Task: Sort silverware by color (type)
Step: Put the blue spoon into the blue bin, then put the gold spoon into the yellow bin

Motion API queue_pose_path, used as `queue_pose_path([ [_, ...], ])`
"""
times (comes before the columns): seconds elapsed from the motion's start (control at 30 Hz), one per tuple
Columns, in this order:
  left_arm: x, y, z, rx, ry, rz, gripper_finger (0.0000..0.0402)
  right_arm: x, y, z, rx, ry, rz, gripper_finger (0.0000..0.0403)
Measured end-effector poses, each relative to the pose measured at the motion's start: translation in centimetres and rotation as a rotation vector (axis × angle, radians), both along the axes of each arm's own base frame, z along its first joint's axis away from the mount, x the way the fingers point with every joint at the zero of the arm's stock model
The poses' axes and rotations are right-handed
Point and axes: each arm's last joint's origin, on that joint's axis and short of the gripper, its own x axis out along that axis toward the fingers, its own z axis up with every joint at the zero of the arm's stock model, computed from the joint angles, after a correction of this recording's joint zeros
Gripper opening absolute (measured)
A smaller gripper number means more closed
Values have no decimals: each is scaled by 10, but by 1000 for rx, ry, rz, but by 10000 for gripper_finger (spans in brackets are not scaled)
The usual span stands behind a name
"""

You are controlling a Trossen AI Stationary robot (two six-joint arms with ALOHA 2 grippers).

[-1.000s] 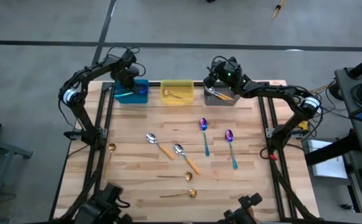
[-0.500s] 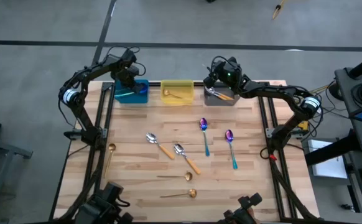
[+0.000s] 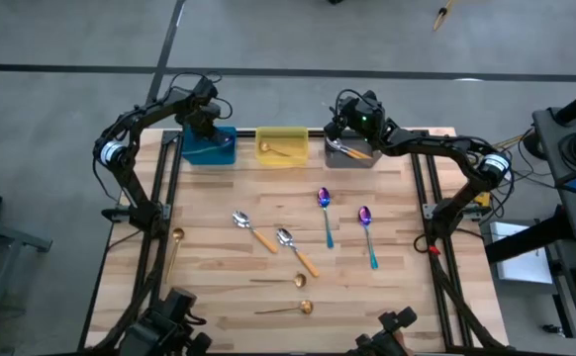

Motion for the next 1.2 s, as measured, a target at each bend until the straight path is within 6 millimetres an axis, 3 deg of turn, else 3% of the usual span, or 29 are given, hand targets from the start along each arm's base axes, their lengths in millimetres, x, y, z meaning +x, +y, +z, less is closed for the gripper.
queue_pose_path([
  [0.23, 2, 4, 6, 49, 14, -33, 66, 0, 3, 3, 16, -26, 0, 170],
  [0.5, 10, -13, 24, -10, -230, -119, 72, 10, 35, 13, 130, -89, 70, 170],
  [0.67, 24, -37, 31, 46, -308, -224, 72, 19, 65, 19, 260, -150, 186, 170],
  [0.9, 33, -88, 26, 120, -385, -313, 72, 30, 103, 24, 360, -183, 277, 170],
  [1.2, 32, -143, 20, 261, -551, -400, 72, 42, 134, 25, 409, -207, 359, 170],
])
